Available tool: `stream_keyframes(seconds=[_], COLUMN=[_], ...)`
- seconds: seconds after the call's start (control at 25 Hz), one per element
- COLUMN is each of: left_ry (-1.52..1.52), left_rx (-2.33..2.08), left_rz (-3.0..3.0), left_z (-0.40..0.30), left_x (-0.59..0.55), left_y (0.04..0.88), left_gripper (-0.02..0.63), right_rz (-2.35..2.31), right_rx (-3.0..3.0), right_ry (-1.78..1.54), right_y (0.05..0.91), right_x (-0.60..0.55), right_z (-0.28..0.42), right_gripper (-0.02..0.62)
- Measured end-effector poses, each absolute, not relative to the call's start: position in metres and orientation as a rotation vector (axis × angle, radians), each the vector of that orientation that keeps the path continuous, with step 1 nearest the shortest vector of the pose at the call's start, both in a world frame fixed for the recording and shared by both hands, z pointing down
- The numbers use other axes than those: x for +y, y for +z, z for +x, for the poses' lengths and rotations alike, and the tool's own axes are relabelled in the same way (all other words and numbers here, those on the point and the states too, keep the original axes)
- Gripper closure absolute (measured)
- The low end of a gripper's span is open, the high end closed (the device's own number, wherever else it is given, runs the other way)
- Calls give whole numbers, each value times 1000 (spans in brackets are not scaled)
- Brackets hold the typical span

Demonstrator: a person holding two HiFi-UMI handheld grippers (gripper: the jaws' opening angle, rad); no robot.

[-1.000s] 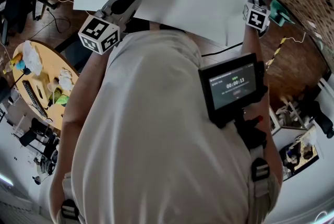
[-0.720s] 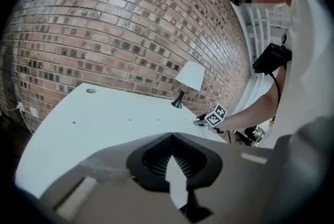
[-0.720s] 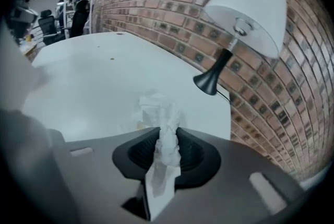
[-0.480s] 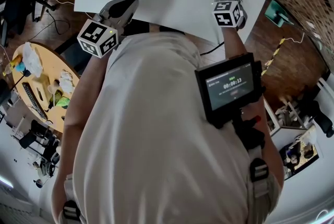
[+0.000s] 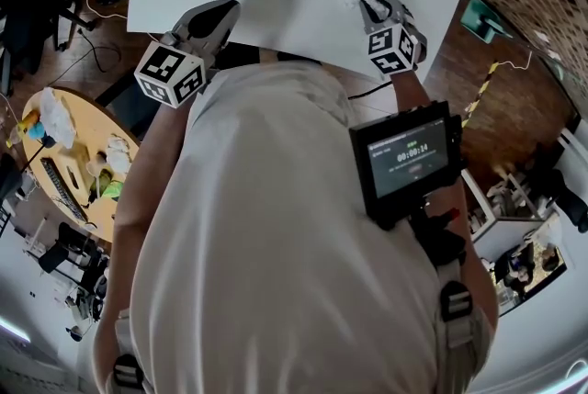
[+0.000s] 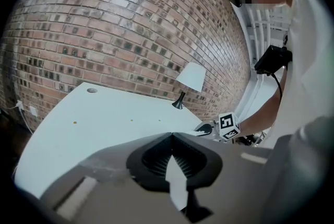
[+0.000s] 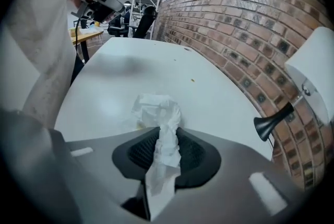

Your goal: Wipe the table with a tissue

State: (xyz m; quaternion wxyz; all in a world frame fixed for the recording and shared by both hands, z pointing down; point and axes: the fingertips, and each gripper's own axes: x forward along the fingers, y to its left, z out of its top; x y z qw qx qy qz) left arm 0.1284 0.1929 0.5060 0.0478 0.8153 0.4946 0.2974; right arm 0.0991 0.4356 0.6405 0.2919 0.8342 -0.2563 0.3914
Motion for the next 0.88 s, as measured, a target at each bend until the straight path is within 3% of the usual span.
stream_keyframes(seconds=[0.44,0.68,0.88], left_ry=[909,903,899], left_rx=[1516,1529,1502], left_rz=[2468,2462,2478], left_z=[132,134,137], left_x=[192,196,193], left_y=[509,507,501], left_gripper=[600,600,600], right_rz=[2318,2379,2673], right_rx=[-168,-252,-228], right_ry=[1221,1157,1310], right_y=[629,616,628], right_x=[560,533,515], right_z=[114,148,162], right_gripper=[503,503,503])
